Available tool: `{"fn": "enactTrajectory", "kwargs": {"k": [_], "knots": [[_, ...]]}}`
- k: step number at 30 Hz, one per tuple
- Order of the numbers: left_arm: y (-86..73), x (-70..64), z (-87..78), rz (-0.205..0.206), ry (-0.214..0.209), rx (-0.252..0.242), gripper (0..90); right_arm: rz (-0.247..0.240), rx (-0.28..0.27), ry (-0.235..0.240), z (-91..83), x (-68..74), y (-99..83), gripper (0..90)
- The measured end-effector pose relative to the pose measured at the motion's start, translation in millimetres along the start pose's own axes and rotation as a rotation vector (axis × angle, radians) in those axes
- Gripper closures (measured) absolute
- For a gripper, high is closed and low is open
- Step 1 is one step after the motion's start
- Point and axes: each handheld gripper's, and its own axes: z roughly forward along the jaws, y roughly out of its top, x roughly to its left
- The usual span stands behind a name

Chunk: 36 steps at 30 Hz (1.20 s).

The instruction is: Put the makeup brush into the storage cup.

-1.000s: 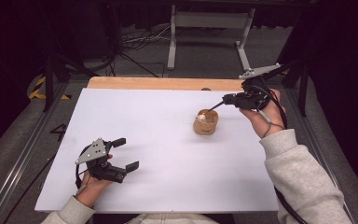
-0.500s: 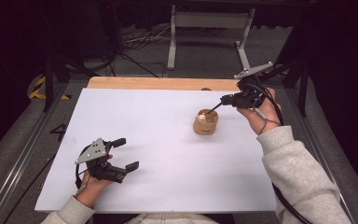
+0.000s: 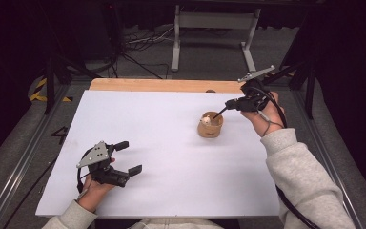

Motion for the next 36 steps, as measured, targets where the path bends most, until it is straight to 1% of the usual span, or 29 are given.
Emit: {"fn": "enactTrajectory", "kwargs": {"k": [8,15,23,28,29,31,33,35,36], "knots": [[0.0,-0.2,0.1,0.000,-0.001,0.000,0.2,0.001,0.021,0.007,11.0,-1.3,-3.1,83.2],[0.2,-0.1,-0.2,0.003,0.000,0.004,0.2,0.001,0.032,0.005,15.1,-1.2,-3.3,83.2],[0.3,-0.3,0.1,0.002,-0.003,0.007,0.2,-0.007,0.061,-0.003,23.1,-1.2,-4.7,83.1],[0.3,-0.4,0.4,0.003,-0.005,0.007,0.2,-0.010,0.070,-0.003,26.9,-0.6,-5.3,83.0],[0.0,-0.6,0.6,0.002,-0.004,0.003,0.2,-0.015,0.071,-0.001,27.7,-0.5,-5.4,82.9],[0.1,-0.6,0.6,0.002,-0.005,0.004,0.2,-0.047,0.069,-0.007,28.7,-0.2,-5.7,82.6],[0.1,-0.6,0.4,0.004,-0.006,0.005,0.2,-0.051,0.068,-0.006,28.5,-0.2,-5.8,81.6],[0.1,-0.7,0.3,0.002,-0.005,0.002,0.2,-0.055,0.050,-0.007,27.5,-0.1,-6.0,71.2],[0.1,-0.6,0.1,0.001,-0.004,0.002,0.2,-0.058,0.041,-0.009,26.8,-0.1,-6.0,67.9]]}}
